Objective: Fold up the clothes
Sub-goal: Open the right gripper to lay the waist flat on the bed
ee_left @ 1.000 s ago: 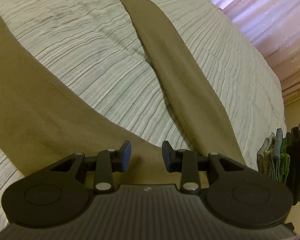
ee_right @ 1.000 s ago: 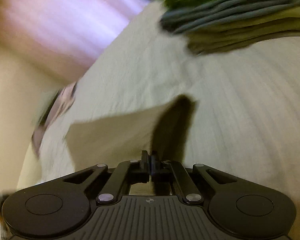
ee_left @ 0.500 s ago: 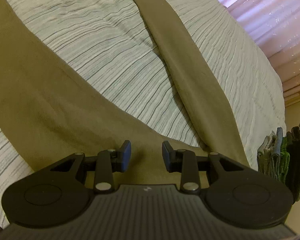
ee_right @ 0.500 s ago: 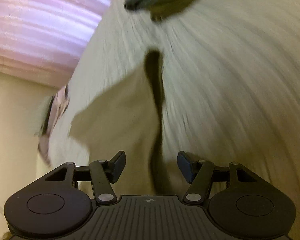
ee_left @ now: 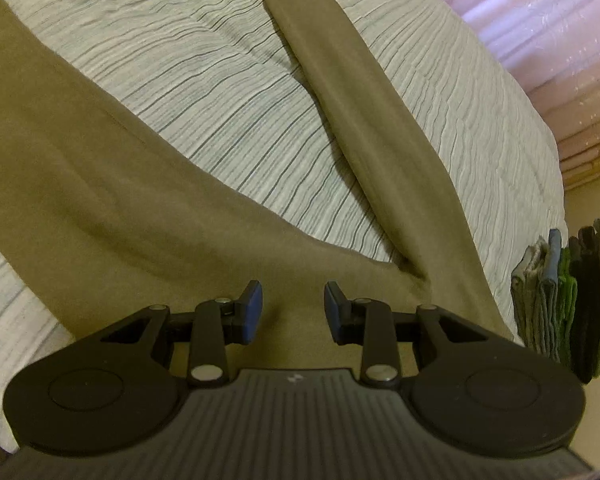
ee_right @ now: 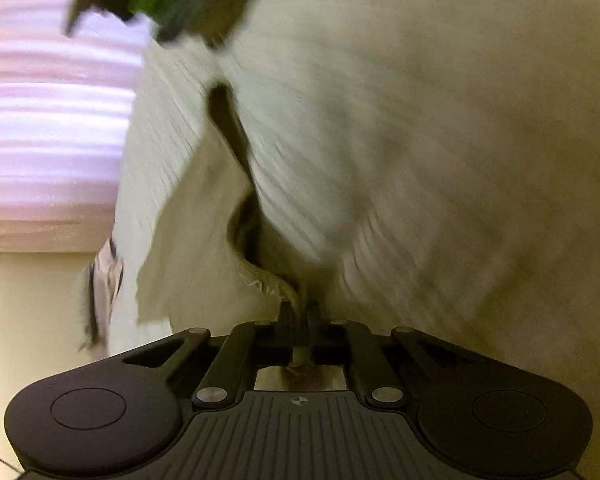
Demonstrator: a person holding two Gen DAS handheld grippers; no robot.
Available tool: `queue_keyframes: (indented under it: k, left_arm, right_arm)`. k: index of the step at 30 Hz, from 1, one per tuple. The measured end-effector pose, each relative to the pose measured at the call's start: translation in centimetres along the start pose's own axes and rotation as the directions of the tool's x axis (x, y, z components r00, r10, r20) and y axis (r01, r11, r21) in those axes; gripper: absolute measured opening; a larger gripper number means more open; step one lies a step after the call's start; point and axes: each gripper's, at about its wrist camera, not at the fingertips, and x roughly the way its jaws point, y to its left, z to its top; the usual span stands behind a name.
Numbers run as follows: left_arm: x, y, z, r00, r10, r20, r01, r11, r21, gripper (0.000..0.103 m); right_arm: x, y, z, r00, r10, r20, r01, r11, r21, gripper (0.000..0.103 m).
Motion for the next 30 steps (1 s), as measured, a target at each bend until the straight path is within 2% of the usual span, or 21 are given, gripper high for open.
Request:
queue_keyframes:
  k: [3, 5, 6, 7, 9, 11, 12, 14, 17, 19, 20, 21, 23, 25, 27, 28, 30]
  left_arm:
    - [-0.2, 1.1, -0.4, 0.999, 0.043, -0.008, -0.042, 0.999, 0.029, 0.029]
    - [-0.3, 1.8, -0.6, 0.997, 0.071, -0.012, -0.071, 0.996, 0.048, 0.029]
    - [-0.4, 2.2, -0.8, 0.996, 0.086, -0.014, -0.085, 0.995, 0.058, 0.029]
    - [-0.4, 2.5, -0.9, 0.995, 0.1, -0.016, -0.099, 0.993, 0.068, 0.029]
    - [-0.7, 3.4, -0.7, 0.992, 0.124, -0.002, -0.123, 0.987, 0.098, 0.029]
    - [-1.1, 4.5, -0.2, 0.989, 0.144, 0.024, -0.146, 0.98, 0.135, 0.029]
    - [-1.3, 5.0, 0.0, 0.987, 0.154, 0.038, -0.158, 0.975, 0.153, 0.029]
    - [-1.7, 6.0, 0.4, 0.983, 0.173, 0.065, -0.182, 0.965, 0.188, 0.029]
    - [-1.8, 9.4, 2.4, 0.969, 0.222, 0.107, -0.241, 0.943, 0.228, 0.029]
    - [-1.8, 12.1, 4.0, 0.956, 0.259, 0.136, -0.286, 0.925, 0.251, 0.029]
    - [-1.8, 13.4, 4.8, 0.949, 0.276, 0.151, -0.308, 0.915, 0.261, 0.029]
    - [-1.8, 14.8, 5.6, 0.941, 0.294, 0.167, -0.33, 0.904, 0.271, 0.029]
    - [-1.8, 17.5, 7.1, 0.924, 0.327, 0.197, -0.374, 0.881, 0.29, 0.029]
    - [-1.9, 20.3, 8.8, 0.909, 0.352, 0.224, -0.409, 0.861, 0.303, 0.029]
    - [-2.8, 23.4, 11.0, 0.919, 0.334, 0.211, -0.384, 0.881, 0.278, 0.025]
    - [-3.4, 23.6, 11.9, 0.92, 0.342, 0.193, -0.385, 0.881, 0.273, 0.025]
    - [-4.6, 23.9, 13.7, 0.921, 0.357, 0.159, -0.388, 0.883, 0.264, 0.025]
  right_arm:
    - [1.0, 0.6, -0.1, 0.99, -0.106, -0.088, 0.096, 0.989, -0.113, 0.007]
    - [1.0, 2.3, -0.2, 0.983, -0.164, -0.077, 0.15, 0.974, -0.17, 0.054]
    - [0.7, 3.4, -0.3, 0.98, -0.19, -0.051, 0.176, 0.963, -0.204, 0.063]
    - [0.2, 4.7, -0.7, 0.975, -0.224, -0.001, 0.216, 0.941, -0.26, 0.067]
    - [0.0, 7.6, -1.7, 0.952, -0.288, 0.106, 0.306, 0.861, -0.407, 0.067]
    - [-0.1, 10.5, -2.7, 0.918, -0.329, 0.22, 0.396, 0.746, -0.536, 0.067]
    - [0.0, 11.5, -3.3, 0.918, -0.312, 0.245, 0.397, 0.719, -0.571, 0.067]
    - [0.9, 13.0, -5.0, 0.931, -0.262, 0.255, 0.365, 0.694, -0.621, 0.067]
    - [3.9, 14.4, -7.4, 0.942, -0.264, 0.206, 0.332, 0.657, -0.676, 0.067]
    - [5.9, 14.1, -9.1, 0.936, -0.3, 0.186, 0.344, 0.651, -0.677, 0.067]
    - [6.8, 13.5, -9.7, 0.925, -0.331, 0.188, 0.368, 0.652, -0.663, 0.067]
    - [7.4, 13.0, -10.5, 0.907, -0.372, 0.198, 0.407, 0.653, -0.639, 0.067]
    - [8.2, 11.9, -11.8, 0.849, -0.477, 0.227, 0.512, 0.641, -0.571, 0.067]
    - [8.6, 11.2, -12.5, 0.805, -0.546, 0.233, 0.584, 0.659, -0.473, 0.067]
    - [8.8, 10.9, -13.1, 0.765, -0.603, 0.226, 0.641, 0.677, -0.361, 0.067]
    - [8.8, 11.0, -13.4, 0.747, -0.628, 0.218, 0.663, 0.686, -0.298, 0.067]
    - [9.1, 12.2, -14.7, 0.745, -0.641, 0.187, 0.667, 0.703, -0.248, 0.067]
